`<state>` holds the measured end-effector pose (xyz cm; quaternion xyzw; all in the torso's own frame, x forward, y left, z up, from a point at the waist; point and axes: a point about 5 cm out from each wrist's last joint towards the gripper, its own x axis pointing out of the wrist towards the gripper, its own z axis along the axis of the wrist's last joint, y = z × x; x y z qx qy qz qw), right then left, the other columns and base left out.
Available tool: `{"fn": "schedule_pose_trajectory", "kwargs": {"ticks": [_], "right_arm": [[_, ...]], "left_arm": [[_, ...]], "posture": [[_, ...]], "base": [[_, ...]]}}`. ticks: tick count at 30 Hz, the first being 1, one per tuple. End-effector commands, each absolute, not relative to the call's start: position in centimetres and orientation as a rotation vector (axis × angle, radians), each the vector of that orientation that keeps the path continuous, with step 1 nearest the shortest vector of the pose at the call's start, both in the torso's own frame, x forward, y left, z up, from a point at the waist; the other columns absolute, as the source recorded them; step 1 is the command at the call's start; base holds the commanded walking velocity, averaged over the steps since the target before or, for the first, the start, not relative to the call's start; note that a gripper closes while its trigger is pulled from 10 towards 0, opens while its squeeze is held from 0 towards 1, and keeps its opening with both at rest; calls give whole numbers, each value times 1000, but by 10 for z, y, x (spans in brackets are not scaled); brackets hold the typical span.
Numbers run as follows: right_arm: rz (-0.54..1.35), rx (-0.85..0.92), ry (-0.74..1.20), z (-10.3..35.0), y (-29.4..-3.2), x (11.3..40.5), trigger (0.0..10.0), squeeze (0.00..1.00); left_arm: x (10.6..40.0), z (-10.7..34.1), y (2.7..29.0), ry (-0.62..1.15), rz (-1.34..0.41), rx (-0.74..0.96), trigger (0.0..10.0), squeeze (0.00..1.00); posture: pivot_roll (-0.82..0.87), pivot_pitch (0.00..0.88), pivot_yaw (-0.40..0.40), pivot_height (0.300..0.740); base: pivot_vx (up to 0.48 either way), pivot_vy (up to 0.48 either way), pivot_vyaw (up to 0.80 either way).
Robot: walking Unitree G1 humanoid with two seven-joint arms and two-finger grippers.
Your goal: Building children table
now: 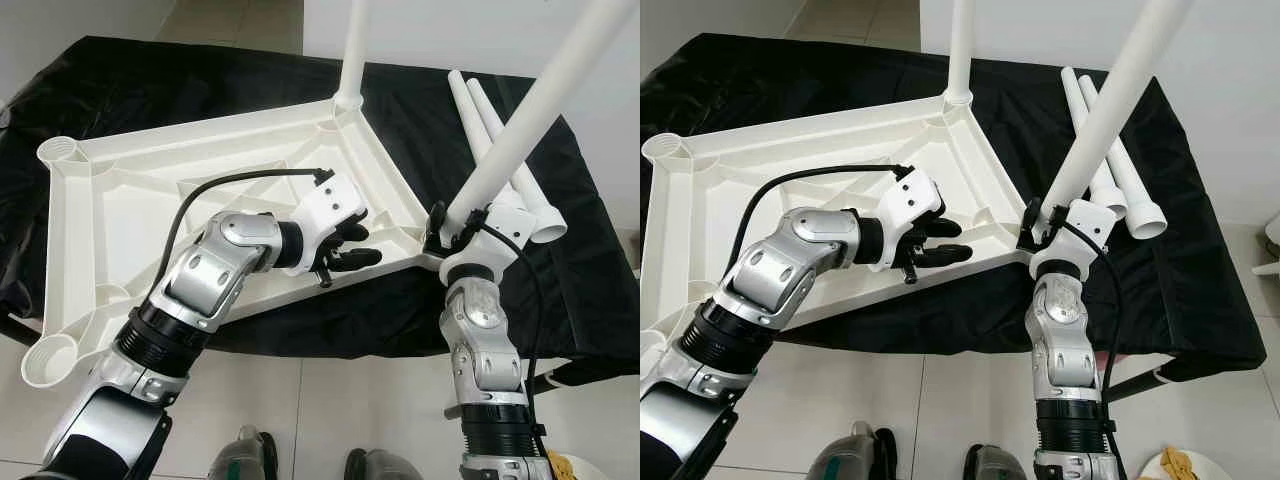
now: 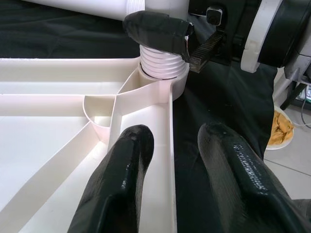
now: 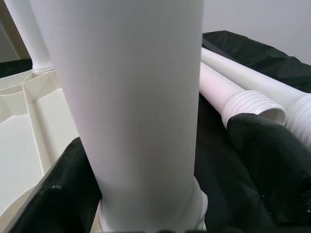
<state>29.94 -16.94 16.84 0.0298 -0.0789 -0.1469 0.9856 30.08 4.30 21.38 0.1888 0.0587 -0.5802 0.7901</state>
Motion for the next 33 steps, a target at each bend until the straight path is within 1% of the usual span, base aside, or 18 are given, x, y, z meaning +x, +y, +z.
{"fn": "schedule_pose_trajectory", "kwargs": {"ticks": [1, 2, 3, 4, 5, 6, 7, 8, 9, 10, 11, 12, 28, 30, 31, 32, 33], "right_arm": [[-328, 56, -67, 148, -178, 297, 7804, 0], [-323, 57, -71, 149, -178, 297, 2000, 0], [-320, 58, -74, 150, -178, 298, 2000, 0], [-320, 59, -76, 150, -179, 298, 1451, 0], [-319, 61, -76, 151, -179, 299, 2745, 0], [-319, 61, -76, 151, -179, 299, 2745, 0], [-313, 61, -80, 151, -179, 299, 0, 0], [-313, 61, -80, 151, -179, 299, 0, 0], [-307, 61, -80, 151, -179, 300, 1804, 0], [-305, 60, -80, 151, -179, 300, 4627, 0], [-303, 60, -80, 151, -179, 300, 5804, 0], [-301, 59, -78, 151, -179, 301, 10000, 0], [-278, 44, -88, 154, -182, 304, 10000, 0], [-266, 51, -90, 153, -180, 303, 2588, 0], [-266, 51, -90, 153, -180, 303, 2588, 0], [-265, 51, -88, 153, -180, 303, 3059, 0], [-266, 49, -83, 152, -180, 303, 10000, 0]], "left_arm": [[302, 214, 44, 118, -1213, 419, 10000, 0], [302, 214, 44, 118, -1213, 419, 10000, 0], [302, 214, 44, 118, -1212, 419, 10000, 0], [302, 214, 44, 118, -1212, 419, 10000, 0], [302, 214, 44, 118, -1211, 419, 10000, 0], [302, 214, 44, 118, -1211, 419, 10000, 0], [302, 214, 44, 118, -1211, 419, 10000, 0], [302, 214, 44, 118, -1211, 419, 10000, 0], [302, 214, 44, 118, -1210, 419, 10000, 0], [302, 214, 44, 117, -1210, 420, 10000, 0], [302, 214, 44, 117, -1210, 420, 10000, 0], [302, 214, 44, 117, -1210, 420, 10000, 0], [302, 214, 44, 116, -1210, 422, 10000, 0], [302, 214, 44, 116, -1210, 424, 10000, 0], [302, 214, 44, 116, -1210, 424, 10000, 0], [302, 214, 44, 116, -1210, 424, 10000, 0], [302, 214, 44, 116, -1211, 425, 10000, 0]], "posture": [[-5, 118, 6, 740], [-5, 119, 4, 740], [-5, 119, 4, 740], [-5, 119, 4, 740], [-5, 119, 4, 740], [-5, 119, 4, 740], [-5, 118, 3, 740], [-5, 118, 3, 740], [-4, 118, 2, 740], [-5, 118, 3, 740], [-5, 118, 3, 740], [-5, 118, 3, 740], [-5, 116, 2, 740], [-4, 116, 2, 740], [-4, 116, 2, 740], [-4, 116, 2, 740], [-4, 116, 2, 740]], "base": [[0, 0, 0], [0, 0, 0], [0, 0, 0], [0, 0, 0], [0, 0, 0], [0, 0, 0], [0, 0, 0], [0, 0, 0], [0, 0, 0], [0, 0, 0], [0, 0, 0], [0, 0, 0], [0, 0, 0], [0, 0, 0], [0, 0, 0], [0, 0, 0], [0, 0, 0]]}}
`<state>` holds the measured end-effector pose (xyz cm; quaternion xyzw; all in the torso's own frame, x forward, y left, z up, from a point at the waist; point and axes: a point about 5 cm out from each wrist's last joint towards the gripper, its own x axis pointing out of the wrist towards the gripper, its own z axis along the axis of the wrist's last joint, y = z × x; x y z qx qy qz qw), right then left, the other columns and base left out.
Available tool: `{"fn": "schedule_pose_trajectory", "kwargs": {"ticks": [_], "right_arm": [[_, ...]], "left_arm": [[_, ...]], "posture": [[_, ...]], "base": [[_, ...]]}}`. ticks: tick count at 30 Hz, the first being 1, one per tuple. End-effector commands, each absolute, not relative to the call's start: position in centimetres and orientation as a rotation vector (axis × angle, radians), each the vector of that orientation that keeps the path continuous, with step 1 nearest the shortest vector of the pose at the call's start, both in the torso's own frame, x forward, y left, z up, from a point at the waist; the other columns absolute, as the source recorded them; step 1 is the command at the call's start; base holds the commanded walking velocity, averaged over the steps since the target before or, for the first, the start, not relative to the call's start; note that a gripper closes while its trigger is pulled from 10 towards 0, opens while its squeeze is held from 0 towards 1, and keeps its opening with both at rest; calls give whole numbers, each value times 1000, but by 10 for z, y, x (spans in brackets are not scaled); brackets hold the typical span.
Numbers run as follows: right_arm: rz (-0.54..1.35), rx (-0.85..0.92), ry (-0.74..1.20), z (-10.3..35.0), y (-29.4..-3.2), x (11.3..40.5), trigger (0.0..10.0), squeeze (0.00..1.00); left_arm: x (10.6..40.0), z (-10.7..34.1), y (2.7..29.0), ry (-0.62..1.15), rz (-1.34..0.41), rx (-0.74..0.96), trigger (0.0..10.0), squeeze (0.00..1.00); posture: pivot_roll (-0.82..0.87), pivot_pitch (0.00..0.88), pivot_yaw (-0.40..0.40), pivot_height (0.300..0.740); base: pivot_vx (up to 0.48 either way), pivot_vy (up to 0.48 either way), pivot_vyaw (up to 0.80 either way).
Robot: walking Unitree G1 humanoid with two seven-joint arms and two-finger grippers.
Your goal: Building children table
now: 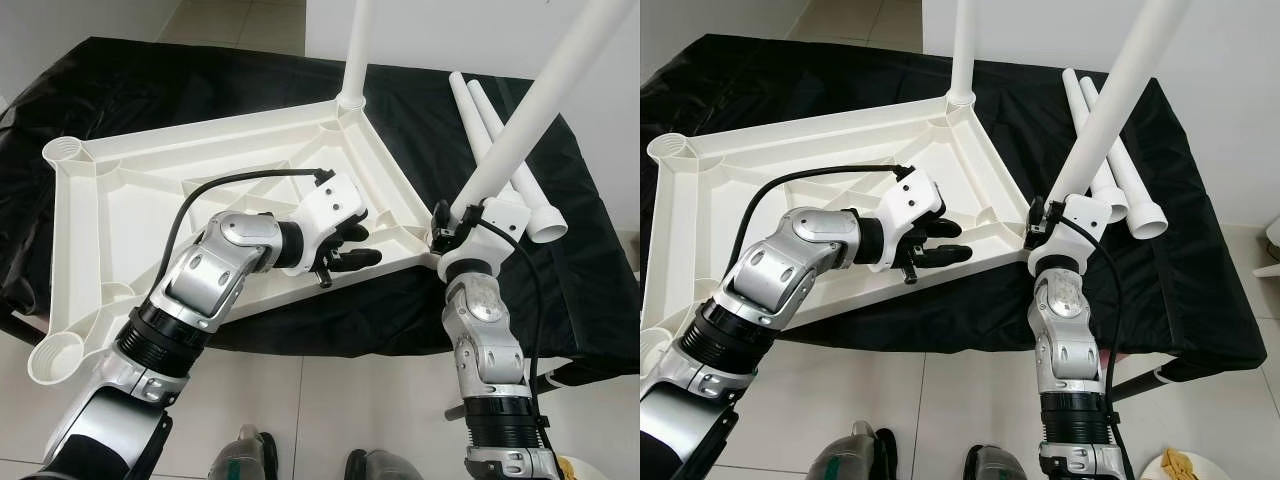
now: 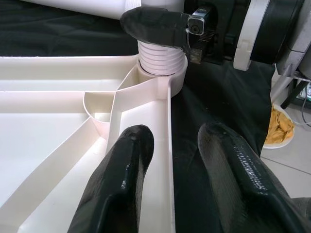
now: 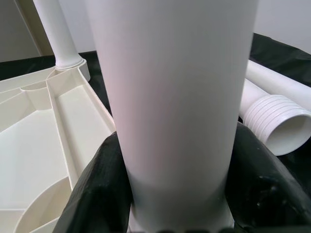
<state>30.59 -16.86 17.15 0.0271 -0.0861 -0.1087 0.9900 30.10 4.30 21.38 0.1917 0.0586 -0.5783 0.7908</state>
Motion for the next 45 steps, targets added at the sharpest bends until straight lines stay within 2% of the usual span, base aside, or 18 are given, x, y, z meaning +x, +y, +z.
{"fn": "schedule_pose_trajectory", "kwargs": {"ticks": [1, 4, 5, 6, 14, 15, 38, 39, 40, 41, 45], "right_arm": [[-268, 48, -79, 152, -180, 303, 10000, 0], [-267, 50, -77, 151, -179, 303, 10000, 0], [-263, 56, -78, 151, -179, 303, 10000, 184], [-256, 62, -82, 152, -179, 303, 10000, 1000], [-254, 56, -83, 152, -179, 303, 10000, 1000], [-249, 54, -87, 152, -179, 303, 10000, 0], [-55, 83, -174, 167, -172, 303, 10000, 0], [-50, 81, -176, 168, -173, 303, 10000, 78], [-50, 81, -176, 168, -173, 303, 10000, 78], [-37, 83, -181, 169, -174, 303, 10000, 1000], [-30, 75, -190, 172, -177, 304, 10000, 1000]], "left_arm": [[302, 214, 44, 115, -1211, 426, 10000, 0], [301, 214, 44, 114, -1212, 427, 10000, 0], [301, 214, 44, 114, -1212, 428, 10000, 0], [301, 214, 44, 114, -1212, 427, 10000, 0], [301, 214, 44, 114, -1213, 428, 10000, 0], [301, 214, 44, 114, -1214, 428, 10000, 0], [300, 213, 44, 117, -1219, 425, 10000, 0], [300, 213, 44, 117, -1219, 426, 10000, 0], [300, 213, 44, 117, -1219, 426, 10000, 0], [300, 214, 44, 117, -1220, 426, 10000, 0], [300, 214, 44, 117, -1220, 427, 10000, 0]], "posture": [[-4, 116, 2, 740], [-4, 116, 2, 740], [-3, 114, 4, 740], [-3, 114, 3, 740], [-5, 116, 3, 740], [-5, 117, 3, 740], [-6, 123, 6, 740], [-6, 124, 8, 740], [-6, 124, 8, 740], [-6, 124, 8, 740], [-6, 124, 8, 740]], "base": [[0, 0, 0], [0, 0, 0], [0, 0, 0], [0, 0, 0], [0, 0, 0], [0, 0, 0], [0, 0, 0], [0, 0, 0], [0, 0, 0], [0, 0, 0], [0, 0, 0]]}}
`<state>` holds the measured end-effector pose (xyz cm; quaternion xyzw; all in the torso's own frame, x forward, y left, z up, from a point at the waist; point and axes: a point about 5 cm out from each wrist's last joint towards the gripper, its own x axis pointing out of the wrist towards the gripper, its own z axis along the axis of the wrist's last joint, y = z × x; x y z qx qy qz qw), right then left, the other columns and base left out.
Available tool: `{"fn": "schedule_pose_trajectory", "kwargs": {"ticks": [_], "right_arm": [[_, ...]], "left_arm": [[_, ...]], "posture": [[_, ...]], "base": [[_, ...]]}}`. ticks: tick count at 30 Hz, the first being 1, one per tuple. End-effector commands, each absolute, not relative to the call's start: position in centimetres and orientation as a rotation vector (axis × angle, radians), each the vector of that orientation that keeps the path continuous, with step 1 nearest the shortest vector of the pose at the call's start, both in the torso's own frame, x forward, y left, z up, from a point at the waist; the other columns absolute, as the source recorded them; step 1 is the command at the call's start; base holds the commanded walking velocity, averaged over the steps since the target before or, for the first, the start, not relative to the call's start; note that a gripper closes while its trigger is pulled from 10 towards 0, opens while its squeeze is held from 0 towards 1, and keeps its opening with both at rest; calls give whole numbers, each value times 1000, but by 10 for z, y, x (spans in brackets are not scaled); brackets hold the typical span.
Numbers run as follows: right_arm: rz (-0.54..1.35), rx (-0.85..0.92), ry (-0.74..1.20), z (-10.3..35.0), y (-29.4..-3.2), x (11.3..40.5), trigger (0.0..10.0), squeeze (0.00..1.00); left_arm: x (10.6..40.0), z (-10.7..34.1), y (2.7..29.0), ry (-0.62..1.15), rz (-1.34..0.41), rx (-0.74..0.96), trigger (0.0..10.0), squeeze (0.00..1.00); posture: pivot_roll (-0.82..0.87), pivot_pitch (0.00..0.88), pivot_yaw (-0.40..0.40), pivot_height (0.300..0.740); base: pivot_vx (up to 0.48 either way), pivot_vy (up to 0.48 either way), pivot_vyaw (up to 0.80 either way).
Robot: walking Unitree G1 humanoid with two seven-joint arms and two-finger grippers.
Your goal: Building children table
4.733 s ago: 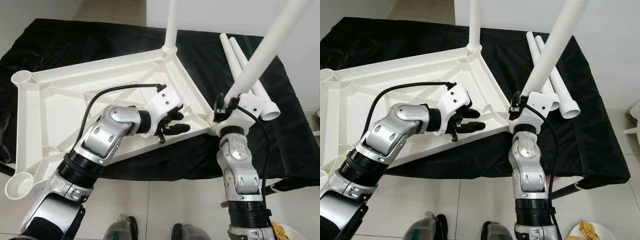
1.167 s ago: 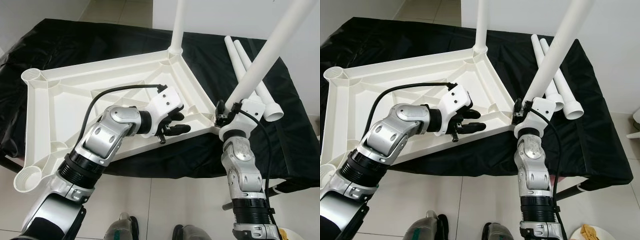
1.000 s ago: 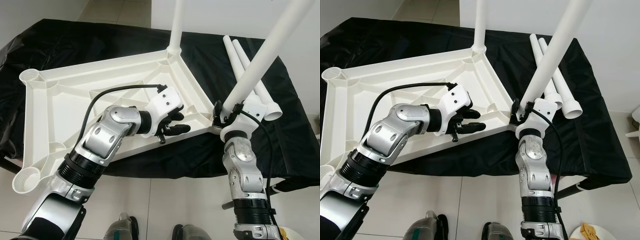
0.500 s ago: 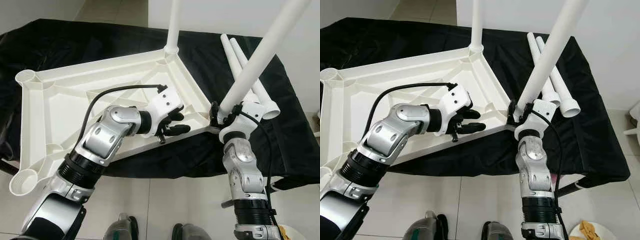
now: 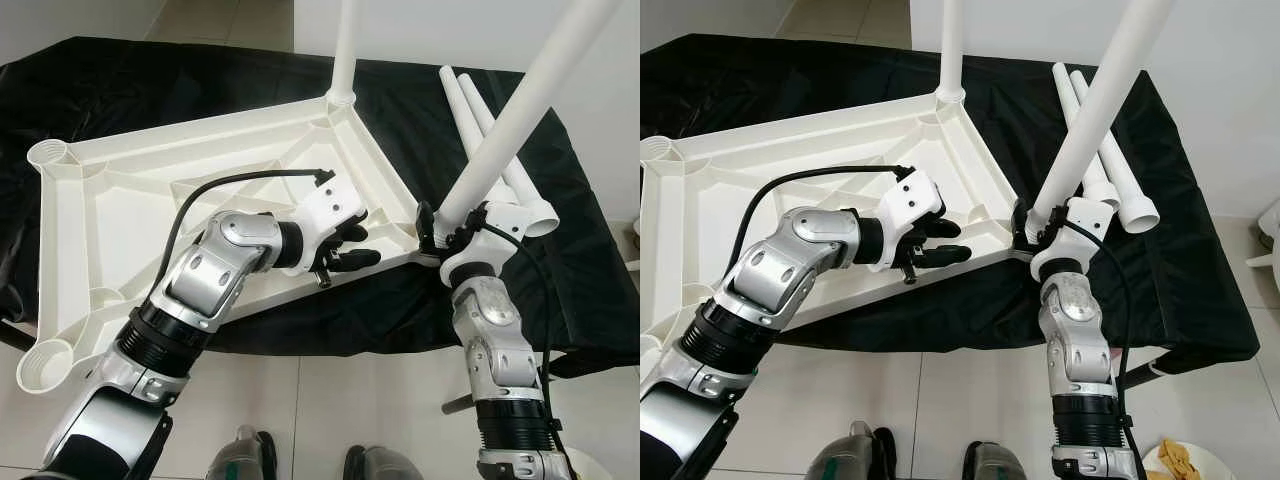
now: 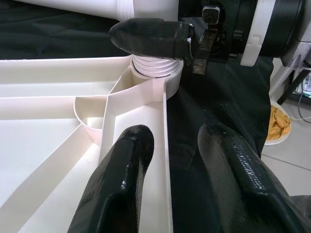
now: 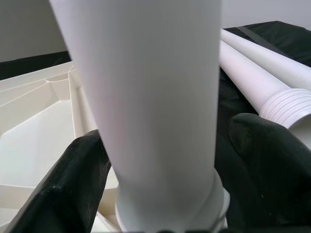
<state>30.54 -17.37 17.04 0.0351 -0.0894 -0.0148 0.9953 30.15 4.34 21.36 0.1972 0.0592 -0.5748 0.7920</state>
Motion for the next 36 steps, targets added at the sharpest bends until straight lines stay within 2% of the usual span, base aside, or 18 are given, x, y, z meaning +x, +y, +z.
{"fn": "schedule_pose_trajectory", "kwargs": {"ticks": [1, 11, 12, 13, 14, 36], "right_arm": [[-31, 72, -192, 172, -179, 304, 10000, 1000], [15, 51, -206, 177, -184, 307, 10000, 1000], [39, 45, -205, 178, -185, 307, 10000, 796], [39, 45, -205, 178, -185, 307, 10000, 796], [57, 43, -204, 179, -186, 308, 10000, 0], [330, -50, -156, 184, -200, 316, 10000, 0]], "left_arm": [[300, 214, 44, 117, -1220, 427, 10000, 0], [300, 214, 43, 117, -1217, 426, 10000, 0], [300, 214, 43, 117, -1217, 426, 10000, 0], [300, 214, 43, 117, -1217, 426, 10000, 0], [300, 214, 43, 117, -1218, 426, 10000, 0], [301, 214, 42, 111, -1226, 430, 10000, 0]], "posture": [[-6, 123, 8, 740], [-7, 126, 6, 740], [-8, 127, 6, 740], [-8, 127, 6, 740], [-9, 126, 7, 740], [-13, 112, 7, 740]], "base": [[0, 0, 0], [0, 0, 0], [0, 0, 0], [0, 0, 0], [0, 0, 0], [0, 0, 0]]}}
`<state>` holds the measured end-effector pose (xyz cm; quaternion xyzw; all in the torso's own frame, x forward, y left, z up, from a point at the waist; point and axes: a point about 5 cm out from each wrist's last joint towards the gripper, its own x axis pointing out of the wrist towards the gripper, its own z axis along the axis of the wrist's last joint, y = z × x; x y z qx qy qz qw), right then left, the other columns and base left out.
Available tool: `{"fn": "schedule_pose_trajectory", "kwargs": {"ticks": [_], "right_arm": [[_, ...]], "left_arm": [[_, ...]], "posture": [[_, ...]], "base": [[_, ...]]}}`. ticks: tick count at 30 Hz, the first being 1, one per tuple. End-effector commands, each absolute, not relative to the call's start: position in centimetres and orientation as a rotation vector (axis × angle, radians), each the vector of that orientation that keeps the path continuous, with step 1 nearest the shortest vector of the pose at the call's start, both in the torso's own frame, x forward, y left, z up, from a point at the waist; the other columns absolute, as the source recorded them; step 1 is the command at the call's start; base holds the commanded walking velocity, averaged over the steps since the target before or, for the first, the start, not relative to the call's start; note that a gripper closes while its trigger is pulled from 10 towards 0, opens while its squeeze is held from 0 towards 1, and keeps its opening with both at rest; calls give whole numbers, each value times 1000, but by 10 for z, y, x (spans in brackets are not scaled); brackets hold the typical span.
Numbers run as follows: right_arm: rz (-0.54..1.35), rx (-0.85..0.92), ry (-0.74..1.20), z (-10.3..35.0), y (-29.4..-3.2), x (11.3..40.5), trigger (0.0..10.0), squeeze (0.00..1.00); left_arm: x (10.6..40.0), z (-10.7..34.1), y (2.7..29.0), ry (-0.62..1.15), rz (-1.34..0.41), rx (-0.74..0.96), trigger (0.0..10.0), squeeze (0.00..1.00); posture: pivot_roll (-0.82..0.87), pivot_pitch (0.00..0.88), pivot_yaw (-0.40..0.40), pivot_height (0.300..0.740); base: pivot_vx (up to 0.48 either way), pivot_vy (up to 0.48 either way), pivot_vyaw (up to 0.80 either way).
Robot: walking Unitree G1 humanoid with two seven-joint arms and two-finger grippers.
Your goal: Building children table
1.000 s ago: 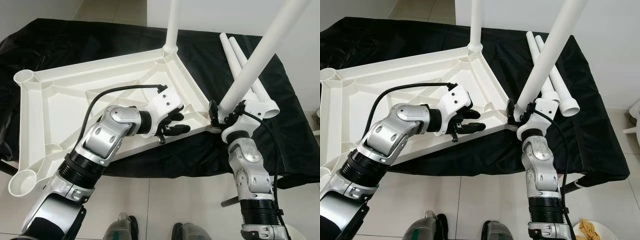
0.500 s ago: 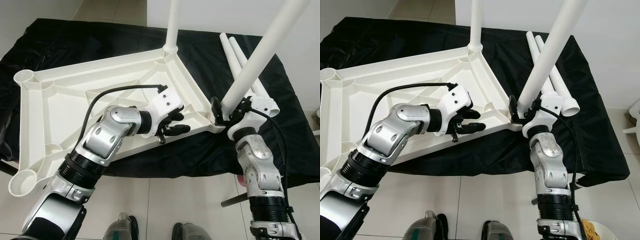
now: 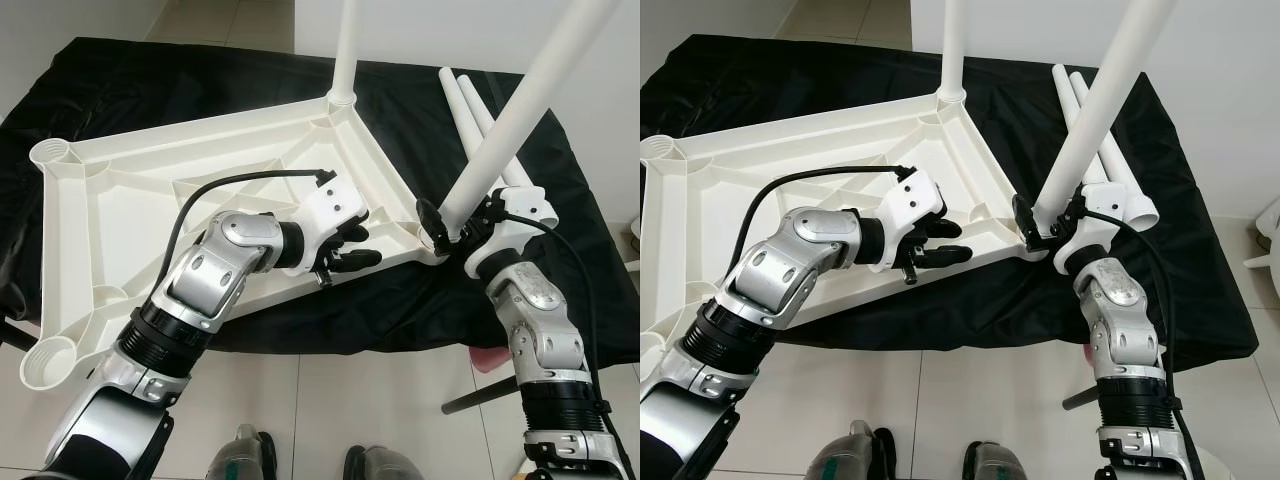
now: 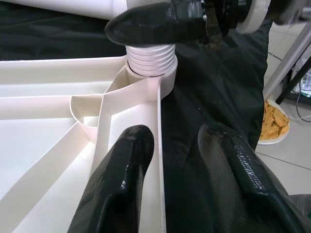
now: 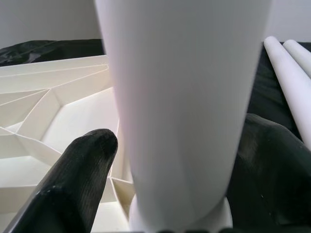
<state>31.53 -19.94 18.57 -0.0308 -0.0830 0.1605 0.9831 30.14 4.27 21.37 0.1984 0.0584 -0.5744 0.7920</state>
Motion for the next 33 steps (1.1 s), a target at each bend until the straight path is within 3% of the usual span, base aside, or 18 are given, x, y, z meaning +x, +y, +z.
{"fn": "schedule_pose_trajectory", "kwargs": {"ticks": [1, 33], "right_arm": [[338, -54, -155, 184, -201, 316, 10000, 0], [590, -137, -94, 189, -225, 325, 10000, 0]], "left_arm": [[301, 214, 42, 111, -1226, 431, 10000, 0], [297, 213, 41, 115, -1250, 439, 10000, 0]], "posture": [[-13, 112, 7, 740], [-4, 98, 24, 740]], "base": [[0, 0, 0], [0, 0, 0]]}}
